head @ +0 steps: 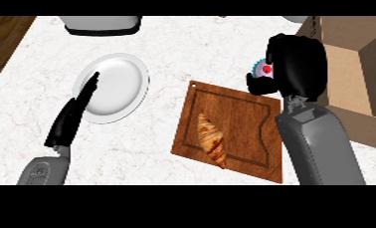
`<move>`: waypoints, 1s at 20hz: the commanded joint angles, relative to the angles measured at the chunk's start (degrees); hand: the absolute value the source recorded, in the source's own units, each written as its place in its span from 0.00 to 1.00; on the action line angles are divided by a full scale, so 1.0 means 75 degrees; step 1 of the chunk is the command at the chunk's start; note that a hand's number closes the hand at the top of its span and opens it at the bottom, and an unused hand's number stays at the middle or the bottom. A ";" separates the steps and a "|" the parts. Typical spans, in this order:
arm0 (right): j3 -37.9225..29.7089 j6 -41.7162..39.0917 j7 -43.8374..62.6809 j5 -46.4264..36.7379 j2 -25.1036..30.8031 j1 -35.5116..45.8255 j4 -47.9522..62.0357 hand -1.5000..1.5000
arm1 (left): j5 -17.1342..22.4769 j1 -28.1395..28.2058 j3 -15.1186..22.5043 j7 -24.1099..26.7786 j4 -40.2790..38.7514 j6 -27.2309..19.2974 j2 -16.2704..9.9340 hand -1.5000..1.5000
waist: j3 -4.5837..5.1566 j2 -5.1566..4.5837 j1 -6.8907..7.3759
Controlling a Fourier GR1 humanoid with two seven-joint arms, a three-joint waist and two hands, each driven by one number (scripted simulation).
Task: Pick the cupcake from the cutting board and place it in the cardboard box
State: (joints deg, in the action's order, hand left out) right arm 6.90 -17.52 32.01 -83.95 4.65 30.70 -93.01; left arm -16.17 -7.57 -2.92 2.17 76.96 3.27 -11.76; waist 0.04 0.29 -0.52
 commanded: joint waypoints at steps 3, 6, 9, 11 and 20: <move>-0.0711 -0.1127 0.0726 -0.0053 0.0378 0.0233 -0.1368 1.00 | 0.0061 0.0015 -0.0083 -0.0045 0.0070 0.0076 -0.0021 0.50 | -0.0003 -0.0015 0.0043; -0.1591 -0.0921 0.0528 0.0368 0.0756 0.0632 -0.1158 1.00 | 0.0064 -0.0036 -0.0076 0.0113 -0.0137 0.0191 -0.0052 0.50 | -0.0004 -0.0033 0.0065; -0.2325 -0.1330 0.0318 0.0771 0.1365 0.0558 -0.1474 1.00 | -0.0121 0.0182 0.0060 0.0051 0.0109 -0.0037 0.0122 0.50 | -0.0005 -0.0027 0.0054; -0.2617 -0.0784 -0.0020 0.0954 0.1534 -0.0218 -0.1510 1.00 | -0.0216 0.0010 0.0060 0.0425 -0.0274 -0.0219 0.0246 0.50 | -0.0005 -0.0038 0.0014; -0.3623 -0.0195 -0.0979 0.1422 0.2661 -0.0269 0.0717 1.00 | -0.0061 -0.0239 -0.0135 0.0002 -0.0085 0.0141 0.0014 0.50 | -0.0007 -0.0054 0.0073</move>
State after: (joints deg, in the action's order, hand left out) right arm -17.74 -21.49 27.84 -74.54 21.83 30.32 -93.45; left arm -16.70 -6.91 -3.08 2.39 78.16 3.93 -11.09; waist 0.00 -0.03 0.08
